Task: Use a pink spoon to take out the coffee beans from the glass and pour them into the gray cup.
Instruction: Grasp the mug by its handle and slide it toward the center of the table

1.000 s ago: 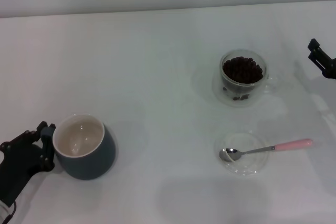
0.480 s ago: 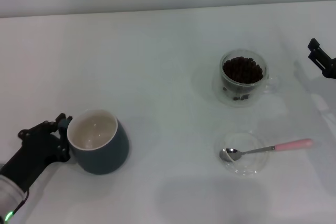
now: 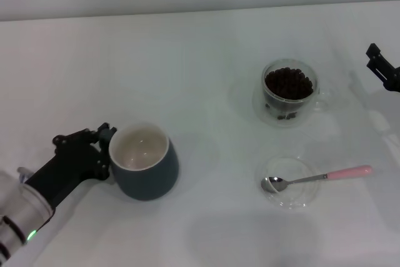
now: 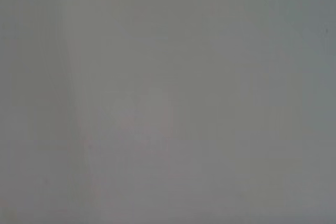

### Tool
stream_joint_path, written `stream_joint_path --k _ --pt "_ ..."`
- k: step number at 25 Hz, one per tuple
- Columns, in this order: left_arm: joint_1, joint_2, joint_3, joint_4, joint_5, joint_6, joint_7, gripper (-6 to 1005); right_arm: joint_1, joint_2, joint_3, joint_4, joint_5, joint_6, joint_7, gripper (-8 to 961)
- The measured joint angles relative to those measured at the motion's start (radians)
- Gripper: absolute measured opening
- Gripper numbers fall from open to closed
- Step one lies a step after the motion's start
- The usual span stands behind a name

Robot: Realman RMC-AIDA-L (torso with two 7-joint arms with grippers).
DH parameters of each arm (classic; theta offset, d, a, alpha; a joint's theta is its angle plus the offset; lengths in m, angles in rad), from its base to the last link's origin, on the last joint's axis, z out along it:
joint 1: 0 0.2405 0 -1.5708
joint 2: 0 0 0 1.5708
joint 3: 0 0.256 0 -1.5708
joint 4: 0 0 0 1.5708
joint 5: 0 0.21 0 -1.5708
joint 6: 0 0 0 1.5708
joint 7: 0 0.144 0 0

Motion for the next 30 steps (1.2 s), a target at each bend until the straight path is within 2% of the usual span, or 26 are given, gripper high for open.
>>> stream_joint_path --k 11,19,25,30 --pt "-0.096 0.0 0.02 -0.031 0.05 0.1 -0.003 95 0.011 0.002 -0.001 0.0 0.0 0.002 0.0 842" --pt "-0.154 -0.004 0.034 -0.053 0.061 0.128 -0.005 98 0.012 0.002 -0.001 0.002 0.0 0.002 0.0 840" --pt "-0.21 -0.006 0.116 -0.057 0.065 0.168 -0.018 99 0.014 0.002 -0.001 0.006 0.0 0.002 0.0 839" --pt "-0.219 -0.008 0.135 -0.064 0.065 0.179 -0.02 100 0.015 0.002 -0.001 0.008 0.0 0.001 0.0 838"
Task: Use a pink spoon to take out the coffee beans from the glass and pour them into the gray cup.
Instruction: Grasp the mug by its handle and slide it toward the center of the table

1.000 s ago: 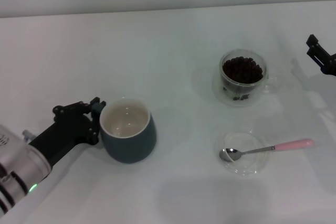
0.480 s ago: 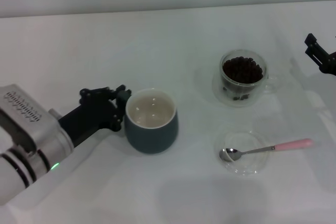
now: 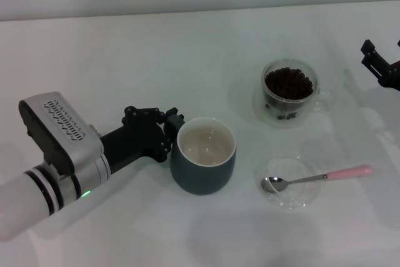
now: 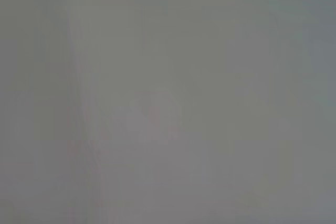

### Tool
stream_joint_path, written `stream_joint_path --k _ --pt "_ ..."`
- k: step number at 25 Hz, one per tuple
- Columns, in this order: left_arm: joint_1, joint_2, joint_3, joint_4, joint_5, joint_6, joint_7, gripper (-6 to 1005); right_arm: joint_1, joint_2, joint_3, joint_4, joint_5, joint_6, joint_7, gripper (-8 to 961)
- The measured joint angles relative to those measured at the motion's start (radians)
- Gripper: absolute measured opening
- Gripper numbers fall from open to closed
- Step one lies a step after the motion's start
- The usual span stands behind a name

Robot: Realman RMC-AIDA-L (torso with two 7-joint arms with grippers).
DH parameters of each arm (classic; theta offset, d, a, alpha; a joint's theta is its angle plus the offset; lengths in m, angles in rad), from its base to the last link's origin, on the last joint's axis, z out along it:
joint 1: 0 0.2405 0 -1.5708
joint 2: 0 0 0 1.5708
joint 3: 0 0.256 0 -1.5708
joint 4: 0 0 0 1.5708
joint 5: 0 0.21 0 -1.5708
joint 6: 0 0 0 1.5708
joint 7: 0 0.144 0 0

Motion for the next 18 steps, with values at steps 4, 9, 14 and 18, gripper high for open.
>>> stream_joint_path --k 4,9,14,18 --pt "0.0 0.001 0.009 -0.002 0.0 0.001 0.0 102 0.0 0.0 0.0 0.0 0.0 -0.004 0.0 838" --pt "0.001 0.001 0.01 -0.003 0.0 0.001 0.0 103 0.0 0.0 0.0 0.0 0.0 -0.005 0.0 837" --pt "0.006 0.003 0.011 0.001 0.0 0.001 0.0 104 0.0 0.0 0.0 0.0 0.0 -0.005 0.0 836" --pt "0.009 0.003 0.011 0.004 0.0 0.001 0.0 119 0.0 0.0 0.0 0.001 0.0 -0.005 0.0 835"
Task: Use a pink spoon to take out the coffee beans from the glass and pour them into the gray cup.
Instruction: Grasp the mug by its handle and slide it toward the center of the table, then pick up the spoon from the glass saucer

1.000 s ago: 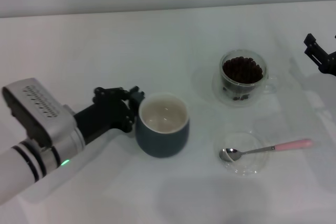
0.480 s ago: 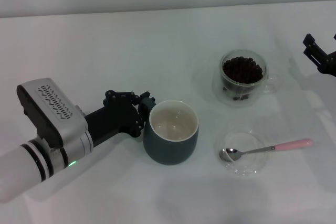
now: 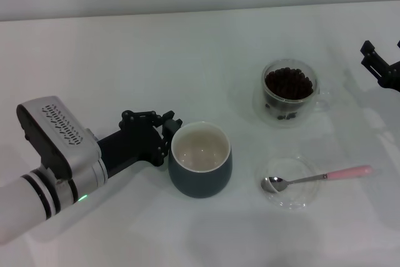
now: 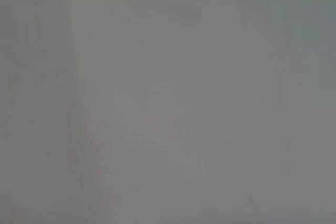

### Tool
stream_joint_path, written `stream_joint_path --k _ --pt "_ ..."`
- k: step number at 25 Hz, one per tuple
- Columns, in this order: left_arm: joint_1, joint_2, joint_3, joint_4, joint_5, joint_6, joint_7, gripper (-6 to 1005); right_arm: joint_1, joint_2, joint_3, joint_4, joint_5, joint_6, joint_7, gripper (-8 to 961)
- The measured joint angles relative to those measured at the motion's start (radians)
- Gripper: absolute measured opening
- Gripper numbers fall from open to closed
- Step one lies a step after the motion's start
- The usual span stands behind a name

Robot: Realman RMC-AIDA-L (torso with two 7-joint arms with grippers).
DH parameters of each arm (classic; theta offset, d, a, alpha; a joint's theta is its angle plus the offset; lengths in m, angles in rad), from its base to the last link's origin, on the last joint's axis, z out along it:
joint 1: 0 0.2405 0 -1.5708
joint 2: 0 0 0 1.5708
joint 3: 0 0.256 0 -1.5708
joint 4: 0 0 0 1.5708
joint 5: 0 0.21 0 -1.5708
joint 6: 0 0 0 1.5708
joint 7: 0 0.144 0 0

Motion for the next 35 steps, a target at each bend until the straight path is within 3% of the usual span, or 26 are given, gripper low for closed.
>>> stream_joint_path --k 9,19,23,31,35 --pt "0.013 0.0 0.0 0.007 0.0 0.0 0.002 205 0.0 0.0 0.0 0.002 0.0 0.001 0.0 834" --pt "0.099 0.004 -0.055 -0.013 -0.009 -0.056 0.037 322 -0.006 0.0 0.001 -0.001 0.0 0.001 -0.001 832" --pt "0.137 0.006 -0.083 -0.01 -0.008 -0.111 0.038 413 -0.013 0.0 0.001 -0.008 0.0 0.002 -0.001 831" --pt "0.189 0.006 -0.135 -0.006 -0.009 -0.146 0.038 573 -0.094 -0.007 -0.002 -0.01 0.0 0.078 0.025 830" --pt "0.21 0.006 -0.166 -0.004 -0.01 -0.169 0.038 623 -0.166 -0.01 -0.032 -0.057 -0.002 0.17 0.184 829"
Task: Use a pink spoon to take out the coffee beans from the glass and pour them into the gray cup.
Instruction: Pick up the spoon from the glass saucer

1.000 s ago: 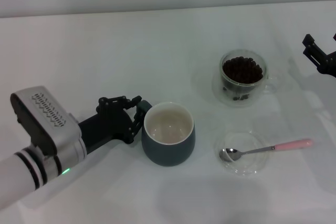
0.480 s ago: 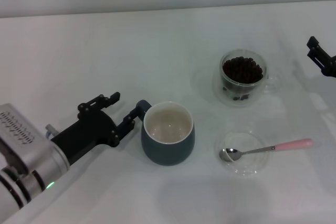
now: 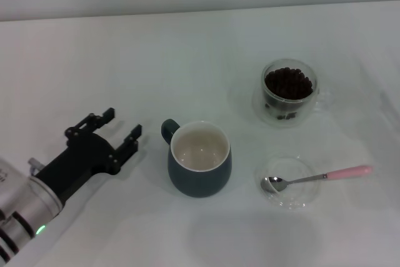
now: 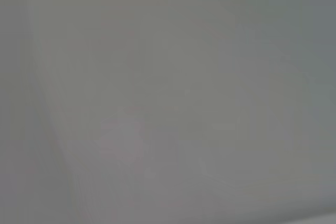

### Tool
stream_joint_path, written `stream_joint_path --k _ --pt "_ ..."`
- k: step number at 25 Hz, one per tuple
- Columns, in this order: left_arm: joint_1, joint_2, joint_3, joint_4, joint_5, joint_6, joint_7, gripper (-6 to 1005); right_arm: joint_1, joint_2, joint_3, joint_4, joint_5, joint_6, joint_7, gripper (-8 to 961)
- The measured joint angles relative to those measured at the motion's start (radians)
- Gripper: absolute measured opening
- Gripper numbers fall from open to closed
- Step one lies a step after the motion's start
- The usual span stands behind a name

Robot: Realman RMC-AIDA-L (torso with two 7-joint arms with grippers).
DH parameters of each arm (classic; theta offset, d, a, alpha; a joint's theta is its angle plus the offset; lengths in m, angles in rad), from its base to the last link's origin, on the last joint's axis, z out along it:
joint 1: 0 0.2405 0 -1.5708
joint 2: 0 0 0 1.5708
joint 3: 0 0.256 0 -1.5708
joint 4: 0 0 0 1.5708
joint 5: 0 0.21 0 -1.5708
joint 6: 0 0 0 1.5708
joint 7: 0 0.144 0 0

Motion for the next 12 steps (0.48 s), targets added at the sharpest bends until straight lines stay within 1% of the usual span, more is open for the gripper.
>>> stream_joint_path --k 4,7,10,12 --pt "0.018 0.0 -0.044 0.005 -0.002 -0.02 0.0 622 -0.056 -0.001 -0.061 -0.081 -0.001 0.015 0.232 829" --pt "0.018 0.0 -0.066 0.005 -0.004 -0.021 0.0 622 -0.086 -0.005 -0.139 -0.165 -0.032 -0.01 0.431 828" --pt "0.017 0.001 -0.081 0.006 -0.004 -0.021 0.0 621 -0.099 -0.018 -0.181 -0.218 -0.111 -0.023 0.613 828" --pt "0.014 0.002 -0.085 0.007 -0.004 -0.021 0.0 621 -0.102 -0.031 -0.184 -0.223 -0.162 -0.021 0.705 827"
